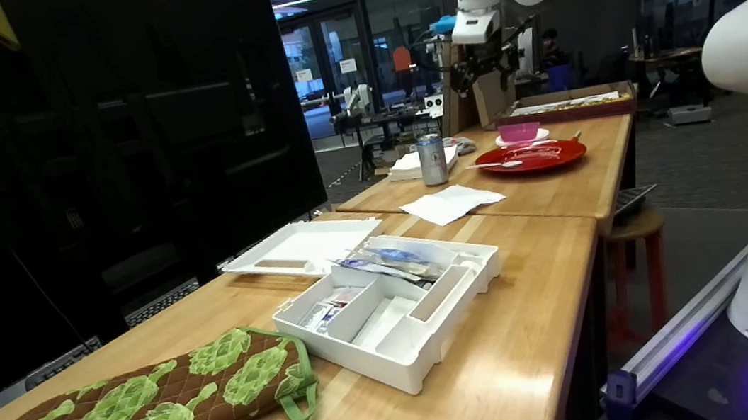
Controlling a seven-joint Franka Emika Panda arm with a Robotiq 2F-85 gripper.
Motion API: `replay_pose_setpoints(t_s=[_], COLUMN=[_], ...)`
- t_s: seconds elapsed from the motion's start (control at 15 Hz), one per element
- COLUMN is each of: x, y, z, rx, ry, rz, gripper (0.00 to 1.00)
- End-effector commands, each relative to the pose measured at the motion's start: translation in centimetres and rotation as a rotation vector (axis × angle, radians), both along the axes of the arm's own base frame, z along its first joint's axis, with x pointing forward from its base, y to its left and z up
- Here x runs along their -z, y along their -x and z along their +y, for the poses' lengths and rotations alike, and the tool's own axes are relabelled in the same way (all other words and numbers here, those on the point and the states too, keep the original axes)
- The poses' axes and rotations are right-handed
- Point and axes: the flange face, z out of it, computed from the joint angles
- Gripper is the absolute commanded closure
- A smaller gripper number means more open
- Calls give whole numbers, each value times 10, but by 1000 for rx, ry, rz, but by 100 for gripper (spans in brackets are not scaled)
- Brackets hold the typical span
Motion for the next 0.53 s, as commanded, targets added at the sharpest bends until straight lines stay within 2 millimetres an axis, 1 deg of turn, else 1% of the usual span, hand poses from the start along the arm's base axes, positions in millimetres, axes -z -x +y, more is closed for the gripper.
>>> replay_pose_setpoints(t_s=[0.0, 0.27, 0.47], x=[19, 43, 55], y=[23, 42, 53], z=[51, 113, 145], rx=[-41, -87, -119], ry=[68, 156, 194], rz=[-4, 0, 20], gripper=[0, 0, 0])
